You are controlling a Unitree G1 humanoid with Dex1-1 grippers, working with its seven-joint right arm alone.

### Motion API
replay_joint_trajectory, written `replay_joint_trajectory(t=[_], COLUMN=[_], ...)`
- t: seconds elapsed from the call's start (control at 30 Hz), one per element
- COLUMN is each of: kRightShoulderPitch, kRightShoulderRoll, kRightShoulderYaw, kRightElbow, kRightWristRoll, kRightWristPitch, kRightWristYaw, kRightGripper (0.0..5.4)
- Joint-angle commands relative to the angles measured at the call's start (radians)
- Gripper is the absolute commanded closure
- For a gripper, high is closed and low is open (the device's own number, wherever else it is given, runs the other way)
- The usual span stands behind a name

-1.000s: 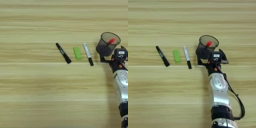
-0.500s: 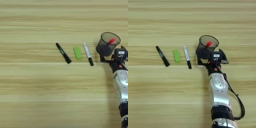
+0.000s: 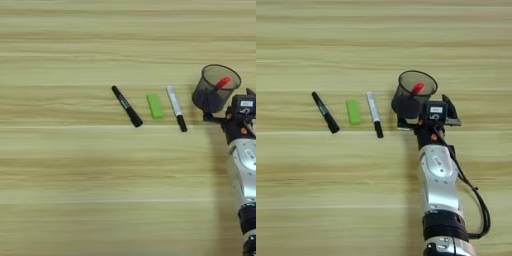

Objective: Move the objects on the table

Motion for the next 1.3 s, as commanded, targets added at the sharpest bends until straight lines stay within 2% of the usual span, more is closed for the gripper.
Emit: replay_joint_trajectory(t=[0.03,0.87,1.3], kRightShoulderPitch=[-0.046,-0.046,-0.105], kRightShoulderRoll=[-0.021,-0.012,-0.016], kRightShoulderYaw=[-0.004,0.006,0.017], kRightElbow=[-0.068,-0.089,0.009], kRightWristRoll=[0.012,0.025,0.016], kRightWristPitch=[-0.041,-0.106,-0.133], kRightWristYaw=[0.003,0.04,0.044], kRightGripper=[0.04,0.04,0.04])
